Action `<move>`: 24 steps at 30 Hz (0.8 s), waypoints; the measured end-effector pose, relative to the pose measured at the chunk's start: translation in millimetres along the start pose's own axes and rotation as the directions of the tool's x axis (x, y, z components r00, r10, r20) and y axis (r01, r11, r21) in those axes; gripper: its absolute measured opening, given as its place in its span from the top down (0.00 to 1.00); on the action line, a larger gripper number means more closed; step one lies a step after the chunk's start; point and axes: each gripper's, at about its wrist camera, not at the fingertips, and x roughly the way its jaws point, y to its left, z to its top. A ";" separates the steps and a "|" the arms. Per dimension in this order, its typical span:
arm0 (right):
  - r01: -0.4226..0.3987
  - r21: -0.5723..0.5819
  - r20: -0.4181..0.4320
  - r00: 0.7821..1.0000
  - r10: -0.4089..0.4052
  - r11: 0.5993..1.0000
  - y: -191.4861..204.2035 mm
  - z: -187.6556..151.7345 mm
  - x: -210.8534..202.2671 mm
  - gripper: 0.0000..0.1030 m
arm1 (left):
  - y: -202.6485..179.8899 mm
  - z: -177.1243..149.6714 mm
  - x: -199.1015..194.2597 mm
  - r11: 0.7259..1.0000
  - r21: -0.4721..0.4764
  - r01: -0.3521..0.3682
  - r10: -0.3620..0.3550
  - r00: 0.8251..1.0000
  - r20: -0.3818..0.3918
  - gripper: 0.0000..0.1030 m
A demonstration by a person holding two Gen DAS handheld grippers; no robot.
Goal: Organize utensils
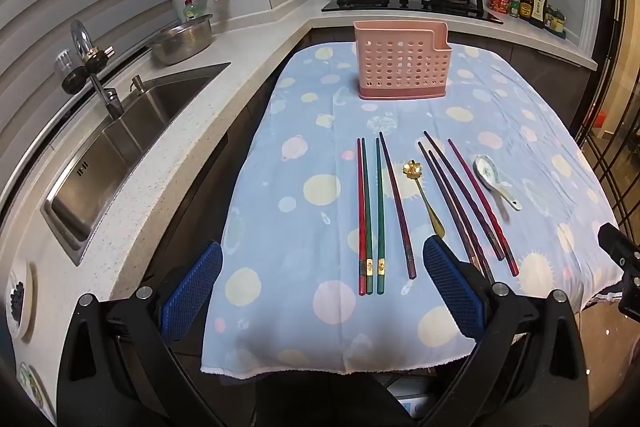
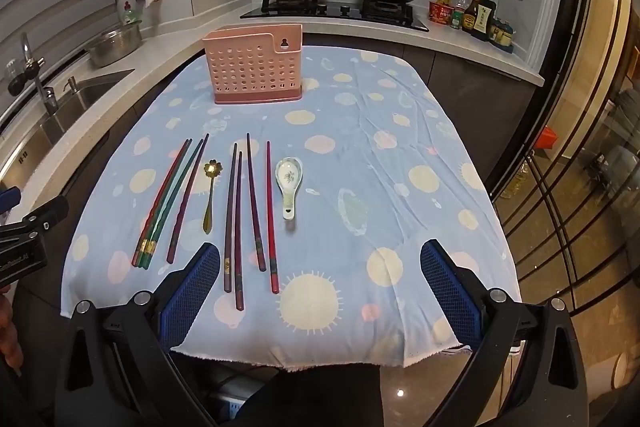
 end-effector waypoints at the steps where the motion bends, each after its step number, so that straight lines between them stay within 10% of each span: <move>1: -0.003 -0.001 -0.001 1.000 0.003 1.000 -0.2 1.2 1.4 0.07 | 2.8 1.0 0.3 1.000 0.004 0.002 -0.002 1.000 0.001 0.07; 24: -0.031 -0.019 0.009 0.999 0.032 0.999 6.5 -1.6 -3.5 0.07 | 5.0 3.3 -1.3 1.000 0.009 0.006 -0.006 1.000 0.001 0.07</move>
